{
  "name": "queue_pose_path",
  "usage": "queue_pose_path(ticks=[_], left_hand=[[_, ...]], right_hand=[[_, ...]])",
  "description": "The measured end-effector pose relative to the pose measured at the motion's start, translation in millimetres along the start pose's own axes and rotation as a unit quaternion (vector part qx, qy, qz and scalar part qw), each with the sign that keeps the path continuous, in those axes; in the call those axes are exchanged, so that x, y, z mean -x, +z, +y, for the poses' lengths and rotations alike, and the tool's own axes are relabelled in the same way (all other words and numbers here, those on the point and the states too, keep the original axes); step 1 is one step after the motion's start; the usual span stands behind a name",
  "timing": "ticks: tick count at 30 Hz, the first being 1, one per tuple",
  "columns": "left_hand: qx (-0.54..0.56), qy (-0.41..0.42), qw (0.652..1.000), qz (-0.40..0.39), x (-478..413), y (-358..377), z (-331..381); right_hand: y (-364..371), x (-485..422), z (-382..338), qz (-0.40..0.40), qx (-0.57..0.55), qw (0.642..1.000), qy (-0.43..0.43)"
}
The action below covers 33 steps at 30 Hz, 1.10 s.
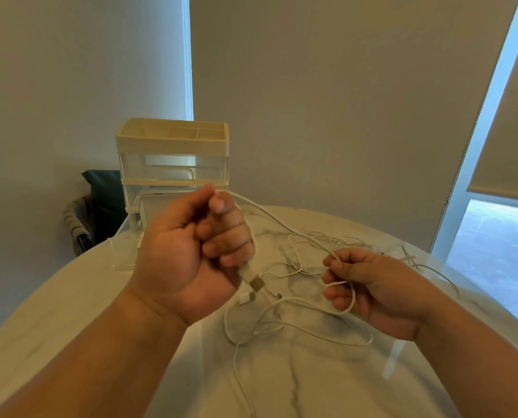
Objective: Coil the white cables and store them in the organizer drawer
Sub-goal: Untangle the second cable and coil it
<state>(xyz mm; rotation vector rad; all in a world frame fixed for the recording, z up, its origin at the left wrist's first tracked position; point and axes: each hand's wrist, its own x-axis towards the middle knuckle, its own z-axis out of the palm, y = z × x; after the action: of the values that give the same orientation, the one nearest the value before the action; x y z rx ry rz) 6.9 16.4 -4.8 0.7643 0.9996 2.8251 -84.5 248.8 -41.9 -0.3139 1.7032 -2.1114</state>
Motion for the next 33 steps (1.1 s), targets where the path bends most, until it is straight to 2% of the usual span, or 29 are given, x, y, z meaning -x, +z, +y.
queue_pose_path(ticks=[3,5,7,11,14,17,19,21,24,26,29,31,33], left_hand=[[0.047,0.05,0.992,0.106,-2,0,5],[0.065,0.066,0.986,0.142,-3,0,8],[0.068,0.064,0.983,0.16,-2,0,8],[0.038,0.021,0.99,0.137,0,4,-1],[0.004,-0.01,0.994,0.109,0,4,-5],[-0.033,-0.031,0.995,0.087,0,2,-7],[-0.048,-0.042,0.994,0.088,-1,0,-11],[-0.063,-0.064,0.993,0.076,-1,-2,-16],[-0.05,-0.119,0.992,0.005,-1,-5,-25],[-0.033,-0.153,0.987,-0.04,-1,-6,-30],[-0.008,-0.172,0.981,-0.091,-2,-9,-33],[-0.001,-0.183,0.977,-0.112,-2,-11,-31],[0.007,-0.19,0.973,-0.134,-2,-12,-27]], right_hand=[[6,2,2,-0.007,-0.037,0.999,0.033],[7,-3,7,0.034,0.067,0.997,-0.007],[4,-9,10,0.095,0.171,0.978,-0.071],[-6,-17,12,0.147,0.212,0.959,-0.119],[-5,-15,13,0.18,0.304,0.925,-0.138],[3,-7,10,0.184,0.354,0.908,-0.133],[12,4,9,0.185,0.432,0.871,-0.146],[27,21,6,0.178,0.467,0.84,-0.211],[48,35,11,0.121,0.4,0.848,-0.325],[54,32,21,0.05,0.335,0.875,-0.347],[63,28,28,-0.063,0.217,0.919,-0.322],[65,27,23,-0.097,0.127,0.95,-0.268],[63,26,19,-0.139,0.089,0.965,-0.203]])
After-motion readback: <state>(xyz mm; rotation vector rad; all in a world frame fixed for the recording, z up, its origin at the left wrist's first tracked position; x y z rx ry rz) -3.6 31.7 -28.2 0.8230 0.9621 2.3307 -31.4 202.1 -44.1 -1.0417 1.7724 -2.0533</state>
